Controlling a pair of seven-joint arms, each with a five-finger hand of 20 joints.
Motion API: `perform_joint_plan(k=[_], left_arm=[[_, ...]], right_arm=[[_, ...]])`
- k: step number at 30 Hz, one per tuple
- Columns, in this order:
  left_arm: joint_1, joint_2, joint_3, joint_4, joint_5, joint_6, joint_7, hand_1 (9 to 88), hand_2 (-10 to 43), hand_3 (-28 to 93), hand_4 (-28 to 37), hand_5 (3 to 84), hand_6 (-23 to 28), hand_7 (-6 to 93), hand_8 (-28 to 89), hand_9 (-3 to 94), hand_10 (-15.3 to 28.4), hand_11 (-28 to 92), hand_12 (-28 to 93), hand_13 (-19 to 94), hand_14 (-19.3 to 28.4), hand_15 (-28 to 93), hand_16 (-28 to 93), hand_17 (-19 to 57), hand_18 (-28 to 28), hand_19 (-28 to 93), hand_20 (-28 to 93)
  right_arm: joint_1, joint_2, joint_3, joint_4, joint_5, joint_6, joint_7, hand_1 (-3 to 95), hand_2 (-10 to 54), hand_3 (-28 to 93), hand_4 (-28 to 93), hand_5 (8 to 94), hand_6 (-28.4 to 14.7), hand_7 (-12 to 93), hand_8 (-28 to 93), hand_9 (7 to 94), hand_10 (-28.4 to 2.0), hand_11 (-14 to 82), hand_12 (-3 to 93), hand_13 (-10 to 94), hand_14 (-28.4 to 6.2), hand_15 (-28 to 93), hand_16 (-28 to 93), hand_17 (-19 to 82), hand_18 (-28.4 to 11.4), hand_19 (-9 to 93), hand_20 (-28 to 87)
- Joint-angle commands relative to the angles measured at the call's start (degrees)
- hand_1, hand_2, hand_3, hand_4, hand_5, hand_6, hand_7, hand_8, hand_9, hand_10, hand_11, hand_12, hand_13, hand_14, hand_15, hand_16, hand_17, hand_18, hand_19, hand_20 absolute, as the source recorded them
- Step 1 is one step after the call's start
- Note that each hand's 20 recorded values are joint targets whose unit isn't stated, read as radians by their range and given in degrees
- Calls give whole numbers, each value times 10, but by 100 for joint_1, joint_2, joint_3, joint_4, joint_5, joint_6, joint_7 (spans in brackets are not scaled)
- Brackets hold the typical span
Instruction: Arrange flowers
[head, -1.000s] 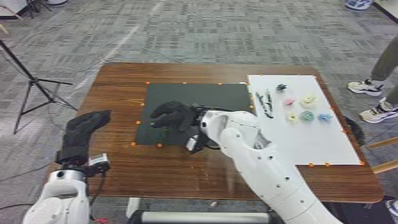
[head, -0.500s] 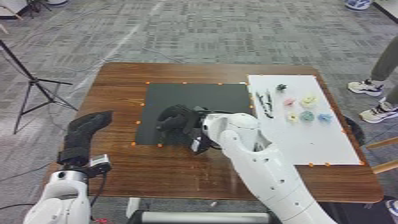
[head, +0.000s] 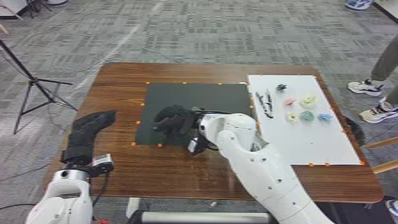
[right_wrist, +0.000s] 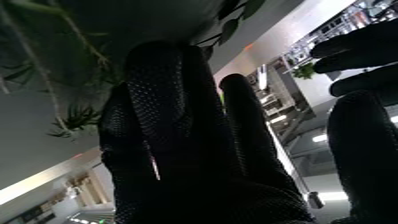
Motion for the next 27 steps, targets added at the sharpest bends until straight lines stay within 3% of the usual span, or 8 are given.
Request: perform_joint_plan(k=[1, 7, 14, 18, 22, 27], left_arm=[[-21, -54, 60, 23, -12, -59, -10, 300, 52, 720, -191, 519, 37, 210, -81, 468, 130, 220, 113, 368, 168, 226, -4, 73, 116, 117, 183], [-93, -62, 104, 54, -8, -112, 2, 299, 51, 721, -191, 519, 38, 209, -80, 468, 130, 220, 113, 367, 168, 223, -5, 73, 116, 116, 182], [-30, -67, 54, 12, -3, -75, -21, 298, 48, 719, -190, 518, 38, 209, -80, 466, 129, 219, 113, 365, 168, 221, -4, 72, 116, 116, 182], [89, -71, -31, -52, -6, -40, -2, 298, 46, 718, -189, 518, 38, 208, -80, 467, 130, 220, 114, 364, 167, 221, -3, 72, 116, 116, 182], [215, -72, -143, -89, -40, 26, 1, 296, 40, 717, -186, 518, 38, 208, -79, 466, 129, 219, 113, 365, 167, 220, -3, 72, 116, 115, 182], [381, -79, -318, -113, -41, 156, 1, 295, 34, 716, -185, 518, 38, 209, -80, 467, 130, 219, 113, 365, 168, 221, -3, 72, 116, 115, 182]], right_arm=[[121, -142, 4, 64, 107, 32, -11, 106, 129, 666, -138, 394, -40, 150, -83, 646, -159, 84, 117, 681, -177, 590, 333, 299, -284, 751, 523], [173, -191, -26, 86, 42, 85, -32, 106, 129, 667, -138, 393, -40, 148, -82, 646, -158, 83, 116, 682, -177, 590, 332, 299, -284, 751, 523], [166, -4, 128, -59, 196, 52, 80, 106, 129, 667, -137, 394, -40, 151, -82, 642, -159, 84, 116, 679, -178, 589, 334, 297, -284, 750, 524], [74, 499, 233, -729, 642, 145, 298, 107, 128, 668, -137, 397, -39, 154, -83, 635, -163, 85, 119, 677, -178, 589, 335, 296, -284, 749, 524], [-282, 1252, 598, -1731, 1142, 694, 435, 133, 112, 672, -136, 472, -36, 175, -91, 649, -175, 100, 136, 668, -172, 596, 330, 291, -280, 749, 517], [-1028, 2122, 1454, -2797, 932, 1373, 581, 176, 64, 680, -132, 487, -37, 179, -92, 654, -171, 105, 142, 655, -170, 596, 329, 285, -274, 745, 515]])
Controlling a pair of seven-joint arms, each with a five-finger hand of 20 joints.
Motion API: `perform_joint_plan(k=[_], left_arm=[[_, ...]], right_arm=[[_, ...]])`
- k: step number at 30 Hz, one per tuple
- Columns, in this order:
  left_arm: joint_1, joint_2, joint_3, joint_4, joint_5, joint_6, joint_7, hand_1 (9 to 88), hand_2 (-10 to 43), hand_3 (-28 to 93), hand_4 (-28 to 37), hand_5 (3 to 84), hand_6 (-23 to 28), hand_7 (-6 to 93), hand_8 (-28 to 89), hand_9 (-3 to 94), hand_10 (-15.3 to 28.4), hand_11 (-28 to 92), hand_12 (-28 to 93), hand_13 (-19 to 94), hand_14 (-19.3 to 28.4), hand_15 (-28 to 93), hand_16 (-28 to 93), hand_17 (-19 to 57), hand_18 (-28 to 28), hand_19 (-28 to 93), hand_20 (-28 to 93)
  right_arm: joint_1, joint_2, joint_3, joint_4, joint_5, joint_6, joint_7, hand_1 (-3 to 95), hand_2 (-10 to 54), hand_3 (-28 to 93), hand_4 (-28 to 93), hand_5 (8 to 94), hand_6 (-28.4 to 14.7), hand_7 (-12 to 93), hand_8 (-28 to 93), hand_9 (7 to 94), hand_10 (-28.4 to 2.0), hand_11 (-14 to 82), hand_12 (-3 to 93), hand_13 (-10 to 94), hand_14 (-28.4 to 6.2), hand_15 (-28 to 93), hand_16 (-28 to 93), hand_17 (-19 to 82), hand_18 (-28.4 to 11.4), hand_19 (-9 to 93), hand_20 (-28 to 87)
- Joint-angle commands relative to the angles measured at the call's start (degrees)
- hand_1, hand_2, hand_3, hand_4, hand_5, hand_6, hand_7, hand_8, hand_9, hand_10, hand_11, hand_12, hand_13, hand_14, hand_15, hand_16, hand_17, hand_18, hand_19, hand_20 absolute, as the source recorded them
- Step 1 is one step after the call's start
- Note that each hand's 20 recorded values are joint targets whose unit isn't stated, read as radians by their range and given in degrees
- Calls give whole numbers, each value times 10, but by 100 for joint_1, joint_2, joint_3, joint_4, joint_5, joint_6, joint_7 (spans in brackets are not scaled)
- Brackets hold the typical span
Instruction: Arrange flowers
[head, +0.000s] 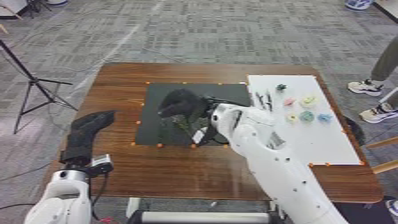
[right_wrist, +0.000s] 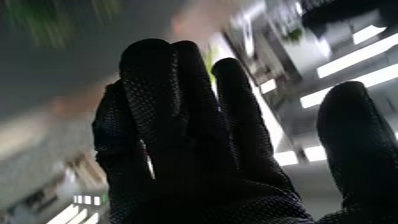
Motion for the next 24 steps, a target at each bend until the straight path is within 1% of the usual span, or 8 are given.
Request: perform_joint_plan(k=[1, 3, 5, 6, 12, 17, 20, 24], left_arm=[[323, -61, -249, -84, -29, 192, -2, 295, 33, 717, -185, 518, 38, 209, -80, 467, 130, 219, 113, 365, 168, 222, -3, 72, 116, 115, 182], [325, -56, -257, -93, -32, 194, 28, 296, 34, 715, -186, 518, 37, 209, -80, 467, 130, 220, 113, 367, 168, 222, -2, 72, 116, 115, 182], [366, -73, -289, -120, 44, 174, 26, 297, 34, 715, -186, 518, 38, 209, -80, 467, 130, 220, 114, 367, 167, 222, -2, 72, 116, 115, 182], [371, -76, -295, -125, 36, 161, 37, 297, 35, 714, -186, 518, 38, 209, -80, 468, 130, 220, 114, 368, 168, 223, -2, 73, 116, 115, 182], [458, -90, -313, -167, 36, 158, 26, 297, 37, 712, -185, 519, 37, 210, -80, 469, 130, 221, 114, 368, 168, 223, -4, 73, 116, 115, 182], [509, -101, -306, -195, 22, 190, 52, 298, 37, 711, -184, 519, 37, 210, -81, 469, 130, 220, 113, 367, 168, 222, -4, 72, 116, 115, 182], [476, -88, -278, -191, 40, 154, 45, 297, 36, 711, -183, 519, 37, 210, -81, 469, 130, 220, 113, 366, 167, 222, -3, 72, 116, 116, 182], [525, -86, -315, -214, 19, 198, 45, 296, 35, 712, -183, 518, 37, 210, -81, 469, 130, 220, 113, 366, 168, 222, -3, 72, 116, 116, 182]], right_arm=[[-965, 1504, 1361, -1459, -423, 1003, 95, 188, 43, 686, -134, 483, -35, 180, -92, 650, -167, 107, 144, 633, -169, 589, 326, 268, -268, 726, 509], [-1397, 1710, 1908, -1686, -462, 923, 217, 187, 18, 666, -155, 476, -34, 182, -93, 641, -162, 107, 146, 592, -174, 569, 315, 241, -259, 684, 495], [-1844, 1873, 2450, -1773, -396, 880, 328, 148, -32, 640, -204, 461, -36, 179, -91, 617, -164, 101, 148, 549, -185, 493, 285, 211, -249, 615, 460], [-2070, 1937, 2719, -1787, -371, 865, 394, 131, -55, 619, -226, 460, -38, 177, -92, 613, -165, 100, 149, 537, -188, 465, 275, 202, -248, 594, 446], [-2845, 2506, 3592, -1336, -677, 1091, 434, 113, -83, 577, -241, 503, -49, 156, -81, 651, -172, 112, 156, 577, -185, 466, 280, 219, -256, 609, 447], [-3045, 2832, 3621, -872, -1225, 1991, 286, 159, -95, 653, -211, 523, -39, 185, -87, 693, -159, 154, 173, 612, -167, 528, 302, 247, -254, 653, 473], [-3176, 2910, 3686, -792, -1032, 2456, 270, 181, -95, 658, -207, 522, -30, 206, -92, 714, -151, 179, 182, 625, -160, 564, 310, 257, -254, 677, 488], [-3018, 2967, 3447, -782, -1081, 2888, 224, 187, -95, 658, -210, 533, -26, 221, -102, 739, -147, 206, 191, 646, -158, 598, 318, 273, -258, 703, 504]])
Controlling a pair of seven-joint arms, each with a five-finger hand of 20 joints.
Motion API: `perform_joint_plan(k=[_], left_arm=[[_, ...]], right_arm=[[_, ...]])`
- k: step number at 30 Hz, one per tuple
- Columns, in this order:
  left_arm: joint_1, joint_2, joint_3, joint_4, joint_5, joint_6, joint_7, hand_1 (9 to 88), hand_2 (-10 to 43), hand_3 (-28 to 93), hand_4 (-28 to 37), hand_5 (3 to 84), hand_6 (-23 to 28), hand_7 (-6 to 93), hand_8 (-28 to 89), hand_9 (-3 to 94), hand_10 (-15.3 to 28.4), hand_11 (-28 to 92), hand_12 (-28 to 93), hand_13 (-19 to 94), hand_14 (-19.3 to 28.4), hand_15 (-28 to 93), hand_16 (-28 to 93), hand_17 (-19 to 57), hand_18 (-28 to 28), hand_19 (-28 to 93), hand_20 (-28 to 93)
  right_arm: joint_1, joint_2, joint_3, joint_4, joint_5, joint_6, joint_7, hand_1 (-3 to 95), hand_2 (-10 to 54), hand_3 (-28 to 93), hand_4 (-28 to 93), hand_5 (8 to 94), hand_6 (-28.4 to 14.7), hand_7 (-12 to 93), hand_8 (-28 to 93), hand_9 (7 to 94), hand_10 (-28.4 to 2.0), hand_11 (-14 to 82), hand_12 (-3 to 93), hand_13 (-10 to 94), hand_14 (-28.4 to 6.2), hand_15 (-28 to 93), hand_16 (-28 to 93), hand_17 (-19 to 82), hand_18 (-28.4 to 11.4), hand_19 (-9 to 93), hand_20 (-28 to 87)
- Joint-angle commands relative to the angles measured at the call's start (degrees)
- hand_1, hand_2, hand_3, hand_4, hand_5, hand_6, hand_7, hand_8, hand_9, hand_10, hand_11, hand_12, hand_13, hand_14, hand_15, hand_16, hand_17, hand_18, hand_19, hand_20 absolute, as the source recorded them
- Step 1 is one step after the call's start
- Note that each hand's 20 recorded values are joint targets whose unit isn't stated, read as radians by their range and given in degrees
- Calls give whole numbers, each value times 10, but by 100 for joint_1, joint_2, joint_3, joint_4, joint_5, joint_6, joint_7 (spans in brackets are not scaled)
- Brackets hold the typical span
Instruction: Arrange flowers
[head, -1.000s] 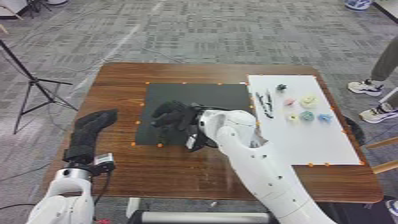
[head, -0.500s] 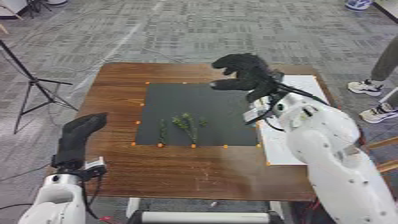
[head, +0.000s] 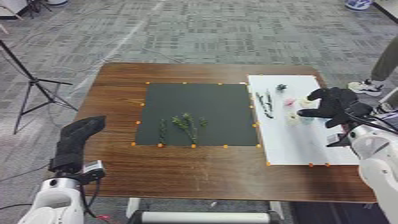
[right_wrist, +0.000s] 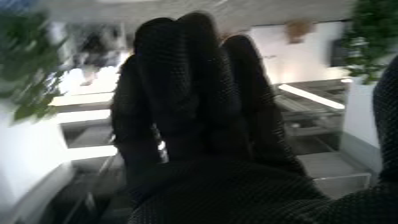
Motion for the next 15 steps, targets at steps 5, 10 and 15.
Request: perform_joint_plan(k=[5, 10, 15], left_arm=[[39, -38, 40, -46, 23, 17, 34, 296, 34, 714, -183, 518, 37, 210, -81, 468, 132, 219, 113, 366, 167, 222, -3, 72, 116, 115, 182], [20, -28, 62, -54, 38, -28, 8, 296, 33, 713, -184, 518, 37, 210, -80, 468, 131, 218, 114, 366, 168, 222, -3, 72, 116, 115, 182], [-17, -9, 52, -66, 46, -28, 10, 295, 33, 712, -184, 517, 38, 209, -80, 467, 130, 218, 114, 366, 167, 221, -3, 72, 116, 115, 182]], right_arm=[[568, 141, -506, -283, 99, -126, 155, 180, -95, 649, -210, 548, -27, 223, -101, 752, -145, 218, 197, 656, -157, 610, 322, 281, -263, 717, 513], [1421, 122, -1171, -153, 276, -1434, 511, 155, -59, 631, -186, 613, -27, 222, -87, 791, -153, 234, 209, 677, -155, 630, 332, 296, -270, 743, 525], [2212, 148, -1925, 353, 349, -1646, 586, 157, -34, 635, -168, 646, -27, 234, -74, 815, -152, 253, 222, 699, -152, 640, 341, 312, -275, 766, 529]])
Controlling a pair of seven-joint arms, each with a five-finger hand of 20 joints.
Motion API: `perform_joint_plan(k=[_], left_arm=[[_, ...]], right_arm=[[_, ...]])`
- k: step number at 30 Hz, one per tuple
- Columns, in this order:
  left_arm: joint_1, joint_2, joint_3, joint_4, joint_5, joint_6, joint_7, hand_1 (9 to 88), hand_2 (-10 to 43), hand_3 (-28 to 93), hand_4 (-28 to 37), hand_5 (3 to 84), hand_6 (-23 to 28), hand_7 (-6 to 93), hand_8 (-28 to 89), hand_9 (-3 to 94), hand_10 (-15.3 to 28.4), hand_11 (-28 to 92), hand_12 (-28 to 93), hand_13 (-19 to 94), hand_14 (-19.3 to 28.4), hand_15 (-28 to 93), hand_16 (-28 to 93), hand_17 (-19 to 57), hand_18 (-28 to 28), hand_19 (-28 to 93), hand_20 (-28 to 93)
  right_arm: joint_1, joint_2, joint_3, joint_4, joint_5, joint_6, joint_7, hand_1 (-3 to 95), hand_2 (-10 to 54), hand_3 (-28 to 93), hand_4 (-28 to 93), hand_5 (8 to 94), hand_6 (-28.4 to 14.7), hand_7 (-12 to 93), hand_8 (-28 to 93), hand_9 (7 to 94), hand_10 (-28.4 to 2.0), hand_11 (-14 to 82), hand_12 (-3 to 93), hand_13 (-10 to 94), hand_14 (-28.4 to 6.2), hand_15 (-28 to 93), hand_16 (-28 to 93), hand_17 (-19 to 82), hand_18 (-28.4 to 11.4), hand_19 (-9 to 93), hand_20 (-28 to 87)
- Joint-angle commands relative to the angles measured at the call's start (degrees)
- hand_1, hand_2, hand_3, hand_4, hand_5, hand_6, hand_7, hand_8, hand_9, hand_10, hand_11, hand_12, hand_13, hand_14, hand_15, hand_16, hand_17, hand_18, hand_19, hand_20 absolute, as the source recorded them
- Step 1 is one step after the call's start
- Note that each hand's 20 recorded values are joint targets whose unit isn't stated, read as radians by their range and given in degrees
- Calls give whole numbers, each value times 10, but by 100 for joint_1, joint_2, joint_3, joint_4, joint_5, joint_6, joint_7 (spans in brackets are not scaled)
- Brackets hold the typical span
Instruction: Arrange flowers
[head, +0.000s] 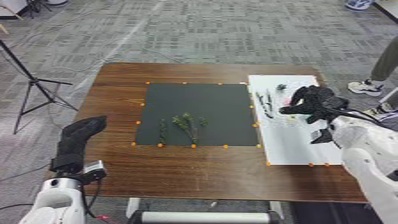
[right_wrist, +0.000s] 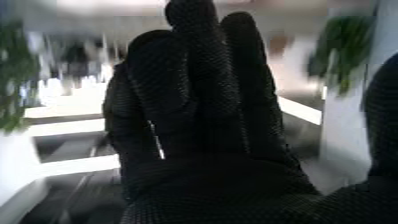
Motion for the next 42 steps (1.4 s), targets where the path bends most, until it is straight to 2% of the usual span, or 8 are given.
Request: perform_joint_plan(k=[1, 9, 17, 24, 30, 36, 42], left_arm=[[-15, -12, 17, -58, 46, -21, 8, 295, 32, 712, -184, 517, 38, 209, -80, 467, 130, 218, 114, 366, 167, 221, -3, 72, 117, 115, 182], [-17, -24, 41, -66, 48, -53, -20, 294, 31, 712, -183, 517, 38, 208, -80, 466, 131, 218, 114, 365, 167, 220, -2, 70, 117, 116, 181], [-29, -26, 45, -73, 51, -57, -24, 294, 30, 710, -182, 517, 39, 207, -79, 465, 130, 218, 114, 364, 168, 219, -1, 69, 118, 115, 181], [-85, -36, 87, -72, 103, -134, -18, 294, 30, 710, -182, 515, 39, 205, -78, 461, 129, 215, 114, 362, 169, 219, 0, 68, 118, 116, 180], [-53, -40, 43, -88, 97, -139, -30, 294, 30, 708, -183, 515, 39, 204, -78, 460, 129, 214, 115, 360, 169, 217, 0, 67, 119, 115, 179], [-31, -49, 38, -103, 109, -164, -29, 294, 30, 707, -182, 514, 39, 203, -78, 458, 129, 214, 115, 360, 168, 215, 0, 66, 119, 116, 179], [-45, -73, 60, -106, 123, -201, -51, 294, 30, 706, -182, 514, 40, 202, -78, 457, 127, 214, 116, 358, 168, 216, 1, 65, 119, 116, 178]], right_arm=[[1220, 30, -894, 602, 69, -201, 50, 159, -34, 637, -168, 646, -27, 234, -74, 815, -152, 254, 223, 699, -152, 641, 342, 311, -275, 767, 529], [1849, -134, -1449, 1018, -118, -538, 140, 179, -54, 648, -168, 650, -30, 232, -74, 821, -148, 275, 233, 701, -148, 659, 349, 318, -272, 777, 529], [2415, -439, -1842, 1693, -463, -686, 190, 181, -53, 646, -170, 687, -32, 235, -75, 843, -142, 293, 235, 720, -140, 666, 349, 337, -271, 795, 529], [2778, -681, -2110, 2195, -917, -841, 61, 181, -53, 644, -169, 714, -27, 240, -74, 864, -139, 302, 241, 741, -134, 668, 354, 351, -272, 809, 528], [2822, -905, -2101, 2398, -987, -907, 250, 184, -52, 643, -169, 742, -21, 250, -73, 882, -137, 309, 243, 757, -132, 672, 357, 365, -273, 818, 528], [2852, -1099, -2227, 2543, -1099, -872, 453, 190, -55, 645, -168, 796, -13, 270, -69, 916, -131, 313, 244, 796, -117, 670, 363, 396, -273, 845, 523], [2876, -1222, -2514, 2648, -1270, -746, 829, 228, -92, 653, -161, 836, -3, 280, -65, 937, -108, 363, 232, 836, -93, 674, 374, 435, -267, 887, 497]])
